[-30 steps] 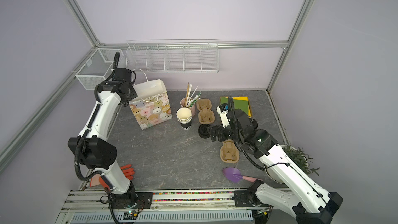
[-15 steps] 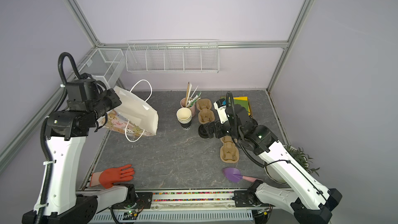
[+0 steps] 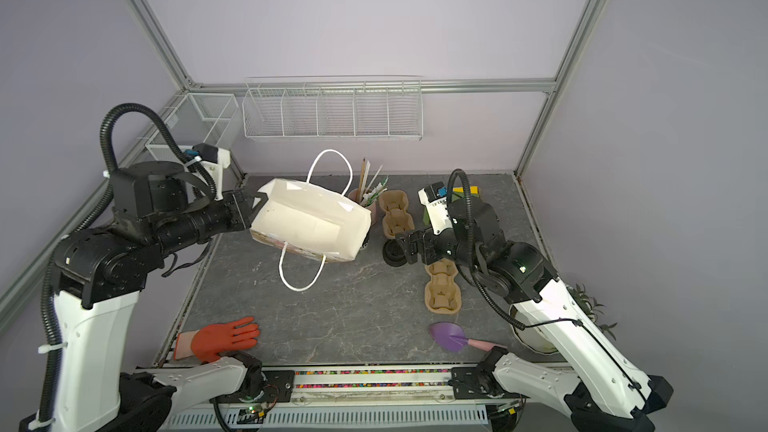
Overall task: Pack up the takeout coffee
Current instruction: 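Grasp the top of the cartoon gift bag with the left gripper and lift it, then carry the gift bag with the left gripper to the table center and set it upright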
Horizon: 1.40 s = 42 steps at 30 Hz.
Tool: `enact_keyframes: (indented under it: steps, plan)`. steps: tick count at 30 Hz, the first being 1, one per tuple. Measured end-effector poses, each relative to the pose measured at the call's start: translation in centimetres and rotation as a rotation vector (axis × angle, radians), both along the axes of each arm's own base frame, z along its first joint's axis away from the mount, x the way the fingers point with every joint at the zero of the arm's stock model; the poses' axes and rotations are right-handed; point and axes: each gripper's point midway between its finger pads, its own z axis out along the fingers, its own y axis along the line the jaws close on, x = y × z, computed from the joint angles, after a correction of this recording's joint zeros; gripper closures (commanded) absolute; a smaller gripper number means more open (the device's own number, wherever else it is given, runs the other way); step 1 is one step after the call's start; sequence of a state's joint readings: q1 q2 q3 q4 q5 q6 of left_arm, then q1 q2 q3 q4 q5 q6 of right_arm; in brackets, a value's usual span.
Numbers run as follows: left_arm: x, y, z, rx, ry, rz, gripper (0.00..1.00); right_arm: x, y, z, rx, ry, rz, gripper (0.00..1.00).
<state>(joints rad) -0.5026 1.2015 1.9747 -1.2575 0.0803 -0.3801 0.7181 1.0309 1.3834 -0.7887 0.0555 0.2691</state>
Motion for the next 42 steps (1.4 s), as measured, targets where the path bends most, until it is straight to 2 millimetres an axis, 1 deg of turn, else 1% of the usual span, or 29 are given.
enact_keyframes:
  steps: [2,6,8,11,13,16,19,22,25,28,33,36,39,42]
  plan:
    - [-0.6,-1.5,-0.2,0.024,0.012,-0.068,1.0,-0.2,-0.5,0.7,0.002,-0.018,-0.015,0.03]
    - [-1.0,-2.6,-1.1,0.069,0.04,-0.128,1.0,-0.5,-1.9,1.4,-0.002,-0.046,-0.057,0.03]
    - [-1.5,-3.3,-1.4,0.074,0.052,-0.17,1.0,-0.8,-2.7,1.6,-0.008,-0.057,-0.08,0.03]
    - [-2.8,-5.1,-2.1,0.08,0.071,-0.269,1.0,-1.2,-4.1,2.0,-0.017,-0.077,-0.117,0.04]
    - [-3.6,-6.5,-2.9,0.091,0.094,-0.334,1.0,-1.3,-4.7,2.1,-0.025,-0.084,-0.138,0.04]
    - [-4.2,-8.7,-4.9,0.119,0.148,-0.425,1.0,-1.4,-5.5,1.9,-0.042,-0.084,-0.167,0.04]
    - [-4.1,-10.8,-7.4,0.146,0.223,-0.492,1.0,-1.4,-6.1,1.7,-0.054,-0.083,-0.193,0.04]
    - [-3.8,-12.4,-9.7,0.168,0.293,-0.538,1.0,-1.5,-6.8,1.7,-0.062,-0.085,-0.216,0.04]
    - [-3.7,-13.6,-11.2,0.172,0.342,-0.575,1.0,-1.7,-7.4,1.8,-0.065,-0.092,-0.234,0.04]
    - [-3.9,-14.5,-12.0,0.162,0.365,-0.61,1.0,-1.8,-7.9,1.7,-0.071,-0.095,-0.249,0.04]
    - [-3.7,-15.5,-12.4,0.147,0.365,-0.642,1.0,-1.8,-8.1,1.4,-0.083,-0.089,-0.258,0.04]
    - [-3.1,-16.2,-13.0,0.152,0.364,-0.655,1.0,-1.7,-8.2,1.2,-0.092,-0.082,-0.265,0.04]
    - [-2.3,-17.0,-14.2,0.175,0.374,-0.667,1.0,-1.6,-8.3,0.8,-0.107,-0.07,-0.269,0.04]
    - [-1.3,-18.0,-14.9,0.189,0.37,-0.68,1.0,-1.5,-8.3,0.4,-0.117,-0.061,-0.272,0.04]
